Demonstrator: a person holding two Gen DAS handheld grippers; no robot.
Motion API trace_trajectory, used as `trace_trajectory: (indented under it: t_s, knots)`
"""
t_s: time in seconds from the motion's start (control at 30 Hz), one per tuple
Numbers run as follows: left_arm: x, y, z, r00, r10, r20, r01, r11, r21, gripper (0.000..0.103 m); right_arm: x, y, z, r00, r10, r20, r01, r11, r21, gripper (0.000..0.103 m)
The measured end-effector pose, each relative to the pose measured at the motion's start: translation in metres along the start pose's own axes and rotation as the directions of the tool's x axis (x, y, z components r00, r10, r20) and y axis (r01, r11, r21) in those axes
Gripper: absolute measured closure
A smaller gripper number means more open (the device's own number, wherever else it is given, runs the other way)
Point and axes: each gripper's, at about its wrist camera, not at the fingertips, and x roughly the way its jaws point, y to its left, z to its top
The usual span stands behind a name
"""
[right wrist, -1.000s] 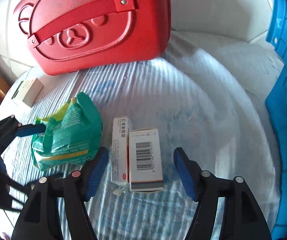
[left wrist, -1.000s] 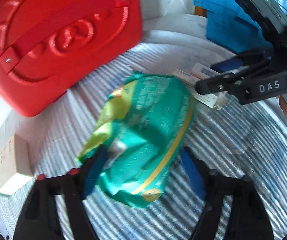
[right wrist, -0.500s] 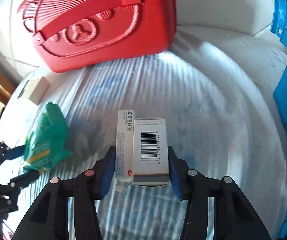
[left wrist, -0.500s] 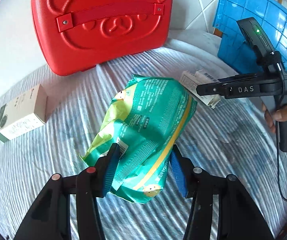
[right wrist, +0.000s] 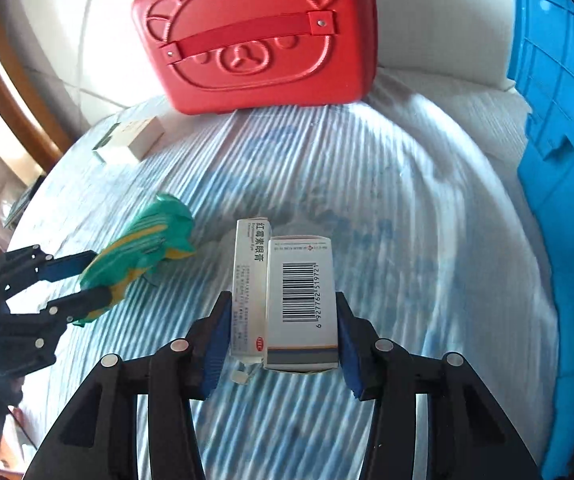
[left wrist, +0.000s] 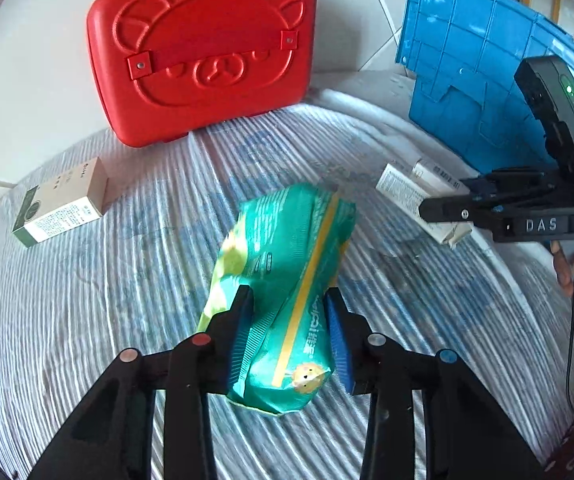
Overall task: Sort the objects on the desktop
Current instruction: 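Grasp the green wipes pack with left gripper while right gripper grasps two white medicine boxes, then lift and carry the wipes pack and medicine boxes with both grippers over the crate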
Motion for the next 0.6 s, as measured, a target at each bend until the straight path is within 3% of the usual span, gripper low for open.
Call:
trace_trajectory:
  t_s: [0.17, 0.2, 0.23, 0.4, 0.57, 0.6]
  knots:
    - [-0.035, -0.016, -0.008, 1.000, -0.002, 0.028, 0.001, 1.000, 0.006, 0.076, -0.031, 0.013, -0.018, 1.000, 0.017, 0.022, -0.017, 1.000, -0.009, 0.056]
    - [-0.043, -0.019, -0.010, 0.999, -0.005, 0.034, 0.005, 1.000, 0.002, 0.092, -0.039, 0.014, -0.021, 0.999, 0.020, 0.030, -0.020, 1.000, -0.008, 0.056]
    - [-0.050, -0.021, -0.012, 0.999, -0.012, 0.035, 0.012, 1.000, -0.005, 0.097, -0.048, 0.016, -0.024, 0.999, 0.024, 0.040, -0.024, 1.000, -0.007, 0.056]
    - [-0.070, -0.037, -0.030, 1.000, -0.010, 0.015, 0.010, 1.000, 0.007, 0.097, -0.085, 0.029, -0.040, 0.996, 0.029, 0.086, -0.028, 1.000, -0.015, 0.056]
    - [-0.065, -0.046, -0.055, 1.000, -0.014, -0.001, 0.014, 1.000, -0.002, 0.096, -0.106, 0.036, -0.061, 0.995, 0.023, 0.097, -0.022, 1.000, -0.009, 0.056]
    - [-0.061, -0.045, -0.059, 1.000, 0.014, -0.001, -0.014, 1.000, -0.001, 0.094, -0.109, 0.036, -0.065, 0.995, 0.018, 0.093, -0.018, 1.000, -0.007, 0.056]
